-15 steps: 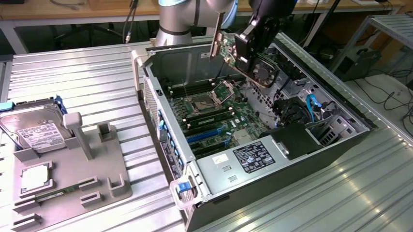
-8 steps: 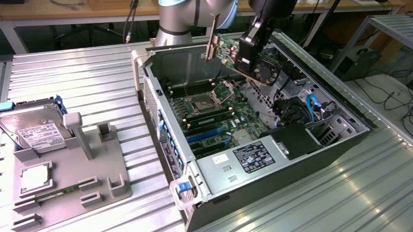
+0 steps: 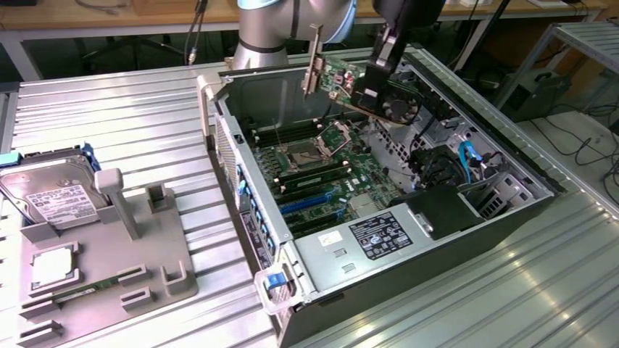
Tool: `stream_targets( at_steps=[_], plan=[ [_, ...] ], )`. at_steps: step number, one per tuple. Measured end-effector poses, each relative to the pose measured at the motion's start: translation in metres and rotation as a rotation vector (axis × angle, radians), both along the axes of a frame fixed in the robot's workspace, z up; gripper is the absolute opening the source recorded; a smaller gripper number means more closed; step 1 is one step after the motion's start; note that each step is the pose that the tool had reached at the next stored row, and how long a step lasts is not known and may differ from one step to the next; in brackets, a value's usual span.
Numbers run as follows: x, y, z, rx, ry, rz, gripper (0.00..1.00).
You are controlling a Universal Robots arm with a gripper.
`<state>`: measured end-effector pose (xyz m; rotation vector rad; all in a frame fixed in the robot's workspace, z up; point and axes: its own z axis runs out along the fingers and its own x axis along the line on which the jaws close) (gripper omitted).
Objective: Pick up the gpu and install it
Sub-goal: 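Insert the gpu into the slot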
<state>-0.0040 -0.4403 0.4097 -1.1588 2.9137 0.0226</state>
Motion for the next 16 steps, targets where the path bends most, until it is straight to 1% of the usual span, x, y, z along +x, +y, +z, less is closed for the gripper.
stream_targets(
  at_steps=[16],
  plan=[
    [0.0000,0.0000,-0.0012,0.0000,0.0000,0.303,0.28]
  ],
)
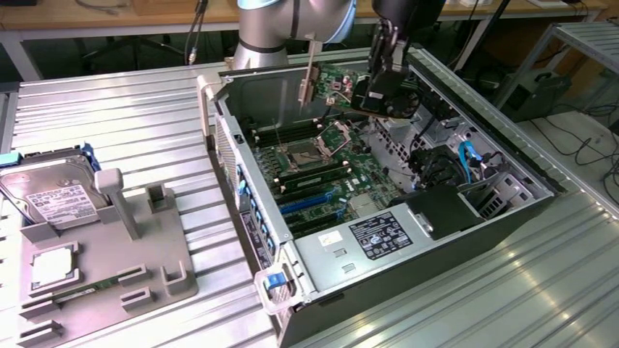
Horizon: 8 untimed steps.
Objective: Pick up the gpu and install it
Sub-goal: 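Insert the gpu into the slot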
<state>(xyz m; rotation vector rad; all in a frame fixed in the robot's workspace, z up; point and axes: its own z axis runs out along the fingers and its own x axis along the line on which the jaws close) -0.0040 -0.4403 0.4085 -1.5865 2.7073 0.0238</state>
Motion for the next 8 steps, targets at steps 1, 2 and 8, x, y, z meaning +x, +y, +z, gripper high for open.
stream_targets(
  at_steps=[1,2,8],
  plan=[
    [0.0000,0.0000,-0.0001,0.0000,0.0000,0.018,0.28],
    [0.0000,0.0000,-0.0002,0.0000,0.0000,0.037,0.28],
    [0.0000,0.0000,-0.0013,0.0000,0.0000,0.162,0.28]
  ],
)
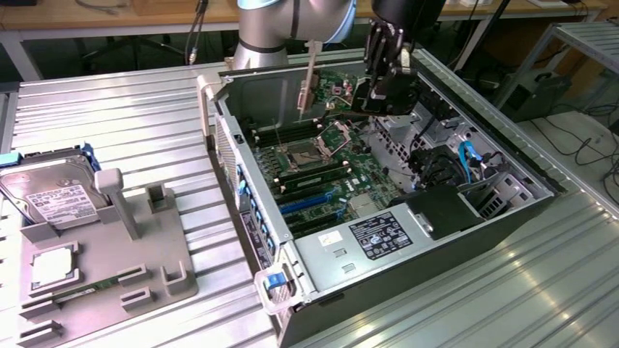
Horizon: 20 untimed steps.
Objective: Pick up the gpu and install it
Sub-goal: 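Insert the gpu into the slot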
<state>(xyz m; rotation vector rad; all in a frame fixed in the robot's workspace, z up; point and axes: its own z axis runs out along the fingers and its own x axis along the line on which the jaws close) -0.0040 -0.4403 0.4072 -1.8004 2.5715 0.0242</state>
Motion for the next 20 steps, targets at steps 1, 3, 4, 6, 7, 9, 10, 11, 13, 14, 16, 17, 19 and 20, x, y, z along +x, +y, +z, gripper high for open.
stream_targets(
  at_steps=[1,3,4,6,7,9,10,11,13,14,16,17,19,20],
  plan=[
    [0.0000,0.0000,-0.0001,-0.0001,0.0000,0.016,0.28],
    [0.0000,0.0000,-0.0003,0.0000,0.0000,0.053,0.28],
    [0.0000,0.0000,-0.0005,0.0000,0.0000,0.071,0.28],
    [0.0000,0.0000,-0.0007,0.0000,0.0000,0.108,0.28],
    [0.0000,0.0000,-0.0008,0.0000,0.0000,0.126,0.28],
    [0.0000,0.0000,-0.0010,-0.0001,0.0000,0.162,0.28],
    [0.0000,0.0000,-0.0011,0.0000,0.0000,0.181,0.28],
    [0.0000,0.0000,-0.0012,0.0000,0.0000,0.198,0.28],
    [0.0000,0.0000,-0.0016,0.0000,-0.0001,0.242,0.28],
    [0.0000,0.0000,-0.0018,0.0000,0.0000,0.255,0.28],
    [0.0000,0.0000,-0.0025,0.0000,-0.0003,0.277,0.28],
    [0.0000,0.0000,-0.0029,0.0000,-0.0010,0.288,0.28],
    [0.0000,-0.0001,-0.0039,0.0006,-0.0018,0.309,0.28],
    [-0.0003,-0.0002,-0.0047,0.0024,-0.0021,0.316,0.28]
  ],
)
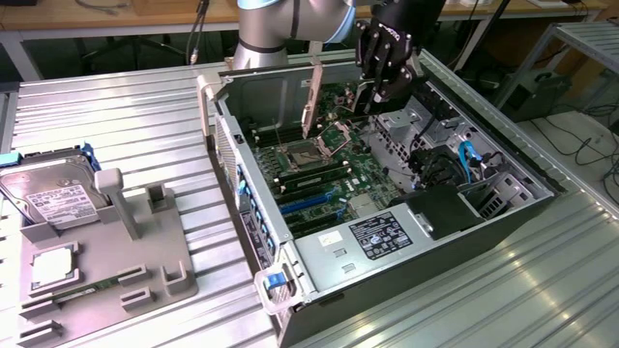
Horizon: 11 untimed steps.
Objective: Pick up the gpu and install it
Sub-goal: 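Insert the gpu into the slot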
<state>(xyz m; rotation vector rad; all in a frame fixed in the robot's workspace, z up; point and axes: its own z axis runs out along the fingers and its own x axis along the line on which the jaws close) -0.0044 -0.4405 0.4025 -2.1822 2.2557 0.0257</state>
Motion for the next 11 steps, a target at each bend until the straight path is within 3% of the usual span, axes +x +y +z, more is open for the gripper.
stream_targets(
  at_steps=[11],
  plan=[
    [-0.0021,-0.0001,-0.0017,0.0018,0.0000,0.000,0.28]
  ],
)
